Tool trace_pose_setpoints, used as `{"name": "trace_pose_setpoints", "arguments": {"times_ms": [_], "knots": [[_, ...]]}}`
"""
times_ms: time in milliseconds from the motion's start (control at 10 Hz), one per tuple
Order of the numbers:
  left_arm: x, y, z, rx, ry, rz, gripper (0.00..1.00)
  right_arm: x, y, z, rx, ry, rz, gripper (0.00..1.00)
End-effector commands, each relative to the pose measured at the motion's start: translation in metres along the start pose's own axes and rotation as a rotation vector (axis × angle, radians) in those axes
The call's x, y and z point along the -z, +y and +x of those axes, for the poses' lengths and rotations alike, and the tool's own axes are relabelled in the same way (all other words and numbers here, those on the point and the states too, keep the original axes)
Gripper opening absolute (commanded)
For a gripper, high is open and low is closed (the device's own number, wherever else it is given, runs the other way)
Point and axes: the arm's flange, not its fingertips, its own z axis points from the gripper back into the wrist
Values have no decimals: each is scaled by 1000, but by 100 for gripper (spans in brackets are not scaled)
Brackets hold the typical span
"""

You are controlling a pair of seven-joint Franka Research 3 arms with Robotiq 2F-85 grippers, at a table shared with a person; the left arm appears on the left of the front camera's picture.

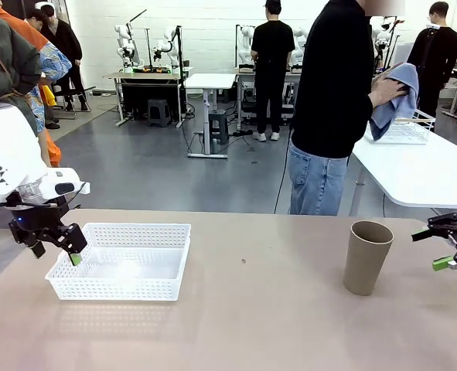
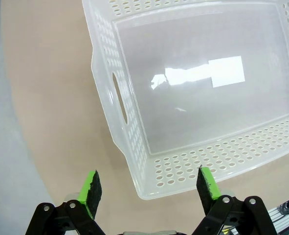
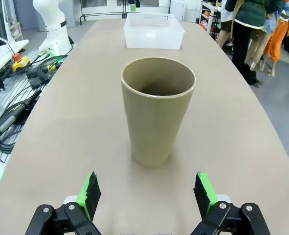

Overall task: Clean and organize the cups into the basket.
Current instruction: Pick up the Organizing basket and move it to the center of the table, then pick up the Reusable plastic cup from the right side of the table and place it inside the Organizing basket.

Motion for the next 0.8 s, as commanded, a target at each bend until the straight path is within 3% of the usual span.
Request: {"name": "trace_pose_setpoints", "arguments": {"times_ms": [0,300,600,700], "knots": [[6,-1,2,-5,-29,-12,100,16,-17,0,49,-2,-1,100],[8,6,7,-41,-52,-21,100,55,-28,4,118,-21,86,100],[5,4,4,-12,-26,-2,100,58,-33,20,173,-9,72,100],[5,4,4,-12,-26,-2,100,65,-21,8,118,-7,114,100]]}}
